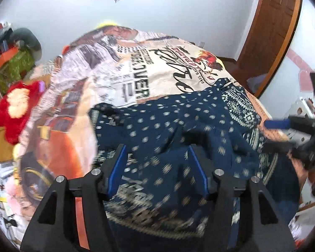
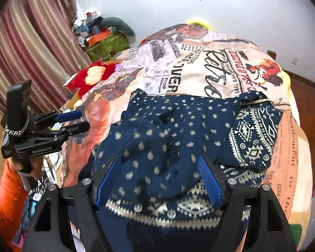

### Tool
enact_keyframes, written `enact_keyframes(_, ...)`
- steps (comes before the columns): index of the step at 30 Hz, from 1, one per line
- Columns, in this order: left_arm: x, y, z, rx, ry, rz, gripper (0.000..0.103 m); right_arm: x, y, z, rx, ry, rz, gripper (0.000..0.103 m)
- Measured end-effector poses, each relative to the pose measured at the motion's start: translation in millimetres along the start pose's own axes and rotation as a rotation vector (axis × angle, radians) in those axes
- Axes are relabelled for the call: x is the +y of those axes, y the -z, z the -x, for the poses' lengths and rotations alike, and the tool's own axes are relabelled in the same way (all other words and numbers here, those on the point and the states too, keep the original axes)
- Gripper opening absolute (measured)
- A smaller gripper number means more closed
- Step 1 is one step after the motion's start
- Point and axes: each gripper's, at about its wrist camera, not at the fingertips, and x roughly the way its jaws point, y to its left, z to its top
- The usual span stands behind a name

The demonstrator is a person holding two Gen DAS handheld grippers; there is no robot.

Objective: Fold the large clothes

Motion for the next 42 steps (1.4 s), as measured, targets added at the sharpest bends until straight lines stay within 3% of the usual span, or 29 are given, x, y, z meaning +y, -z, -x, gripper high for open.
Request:
enact_keyframes(5,-15,9,-42,0.089,0.052,0.007,0.058,-13,9,-45,0.119,0.04,-0.039,0.074)
enact_keyframes(12,-14,57,-72,0.195,-0.004,-0.029,0.059,-26,43,-62,0.2,0.085,-0.015,0.074)
enact_keyframes(19,-2,62,-43,0.147,-0.004,0.011,0.06,-26,48,-44,0.161,0.102,-0.039,0.075)
enact_keyframes(28,12,64,22,0.005,-0.112,-0.056,0.06,-9,56,17,0.023,0.204,0.04,0.075)
enact_keyframes(34,51,92,37,0.009,-0.12,0.068,0.065,-19,85,57,-0.044,0.239,-0.06,0.075)
enact_keyframes(42,110,171,10,0.171,-0.067,0.332,0.065,-40,144,75,-0.016,0.215,-0.253,0.075)
